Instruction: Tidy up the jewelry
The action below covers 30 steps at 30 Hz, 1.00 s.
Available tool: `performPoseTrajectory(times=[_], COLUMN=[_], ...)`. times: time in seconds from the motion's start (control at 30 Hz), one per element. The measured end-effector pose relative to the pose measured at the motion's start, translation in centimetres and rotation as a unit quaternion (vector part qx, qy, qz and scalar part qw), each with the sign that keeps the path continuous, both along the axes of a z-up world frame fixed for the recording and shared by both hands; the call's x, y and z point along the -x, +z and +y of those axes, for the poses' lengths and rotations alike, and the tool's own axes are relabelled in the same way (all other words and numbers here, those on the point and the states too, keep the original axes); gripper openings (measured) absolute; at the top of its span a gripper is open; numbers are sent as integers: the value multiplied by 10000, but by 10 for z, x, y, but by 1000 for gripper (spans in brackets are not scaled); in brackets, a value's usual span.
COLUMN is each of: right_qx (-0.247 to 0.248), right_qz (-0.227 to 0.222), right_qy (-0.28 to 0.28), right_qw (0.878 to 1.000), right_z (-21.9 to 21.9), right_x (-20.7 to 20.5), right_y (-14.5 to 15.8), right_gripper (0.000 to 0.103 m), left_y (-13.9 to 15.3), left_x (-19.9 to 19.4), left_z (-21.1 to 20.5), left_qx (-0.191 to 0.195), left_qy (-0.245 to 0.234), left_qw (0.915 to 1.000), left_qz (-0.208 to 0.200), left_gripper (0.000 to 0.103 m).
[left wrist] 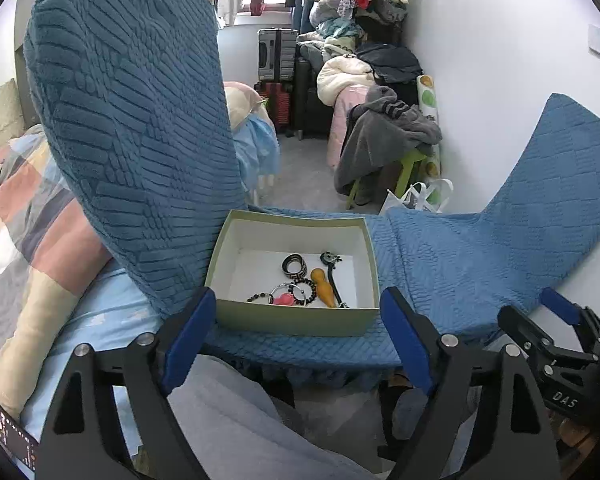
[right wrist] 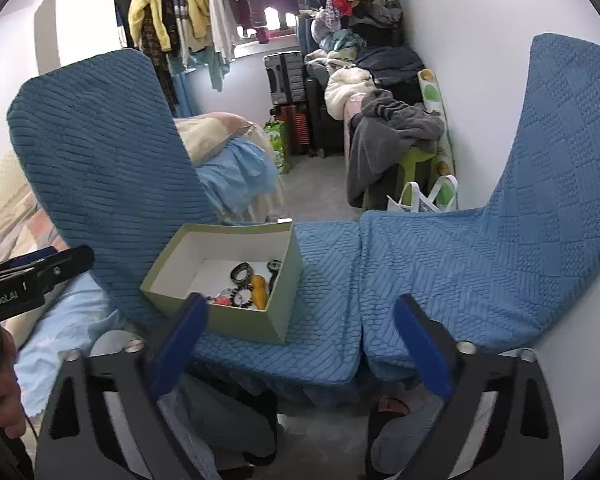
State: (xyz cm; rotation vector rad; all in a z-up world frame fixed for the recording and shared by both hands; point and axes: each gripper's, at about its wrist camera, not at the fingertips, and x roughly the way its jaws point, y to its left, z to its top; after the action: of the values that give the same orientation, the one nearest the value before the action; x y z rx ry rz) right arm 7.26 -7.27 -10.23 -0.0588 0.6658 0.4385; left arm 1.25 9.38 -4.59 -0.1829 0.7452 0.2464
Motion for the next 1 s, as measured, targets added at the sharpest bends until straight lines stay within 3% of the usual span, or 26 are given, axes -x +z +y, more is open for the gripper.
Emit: performPoseTrajectory(times=[1.0], right_qx=[9], right_qz=[-2], right_qy=[-88], right_qw=[10000], right_z=[-4], right_x=[3], right_y=[0], right_gripper=[103], left_y=[-2], left_x=[-3], left_z=[-3], left_qx=[-173], left_qy=[15], left_qw=[9996], left_qz=[210], left_gripper=[87])
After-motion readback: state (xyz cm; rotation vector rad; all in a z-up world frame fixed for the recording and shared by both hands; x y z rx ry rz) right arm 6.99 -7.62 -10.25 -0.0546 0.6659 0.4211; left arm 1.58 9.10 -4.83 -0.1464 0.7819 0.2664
